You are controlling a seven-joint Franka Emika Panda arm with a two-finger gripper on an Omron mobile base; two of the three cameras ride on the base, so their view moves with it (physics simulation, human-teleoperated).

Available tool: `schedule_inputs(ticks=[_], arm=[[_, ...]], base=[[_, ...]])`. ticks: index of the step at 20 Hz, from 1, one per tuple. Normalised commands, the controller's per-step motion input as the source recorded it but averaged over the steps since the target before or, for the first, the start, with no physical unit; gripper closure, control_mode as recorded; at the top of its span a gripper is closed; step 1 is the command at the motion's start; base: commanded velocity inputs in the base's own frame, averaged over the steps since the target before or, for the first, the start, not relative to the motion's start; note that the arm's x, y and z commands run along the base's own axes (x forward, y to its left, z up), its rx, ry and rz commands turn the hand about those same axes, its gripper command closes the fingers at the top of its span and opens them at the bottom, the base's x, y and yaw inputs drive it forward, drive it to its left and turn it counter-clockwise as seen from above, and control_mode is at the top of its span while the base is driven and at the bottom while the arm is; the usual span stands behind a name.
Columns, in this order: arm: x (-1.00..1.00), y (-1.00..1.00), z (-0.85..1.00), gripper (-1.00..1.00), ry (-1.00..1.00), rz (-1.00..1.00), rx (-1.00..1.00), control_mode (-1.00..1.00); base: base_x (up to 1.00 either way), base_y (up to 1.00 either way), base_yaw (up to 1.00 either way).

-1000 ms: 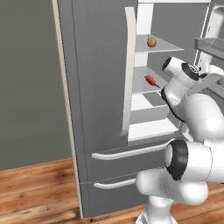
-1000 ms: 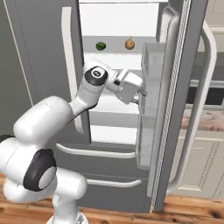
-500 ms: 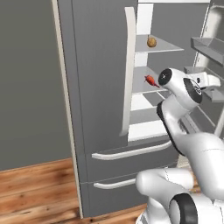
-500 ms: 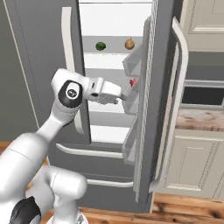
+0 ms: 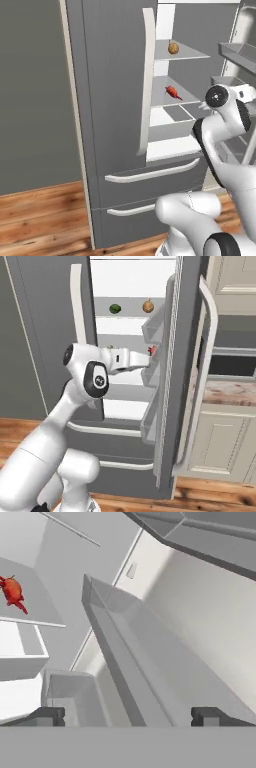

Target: Gather the onion and avocado from the fridge and place them on a tray on the dining counter. Then gather the fishs from the fridge and place them on the other tray.

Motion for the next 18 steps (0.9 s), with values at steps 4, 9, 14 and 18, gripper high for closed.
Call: schedule_inputs(ticks=[4,9,14,18], arm=[[0.95,-0.20,-0.05,-1.00,0.02,0.18,0.05,-1.00],[0.68,-0.12,-0.14,-1.00,0.00,0.13,0.01,-1.00],[0.45,-0.35,-0.28,-1.00,0.00,0.03,0.00,-1.00],[0.24,-0.45,-0.36,-1.00,0.00,0.00,0.00,-1.00]], base=[[0.00,0.00,0.00],[0.00,0.00,0.00],[0.00,0.00,0.00],[0.00,0.00,0.00]])
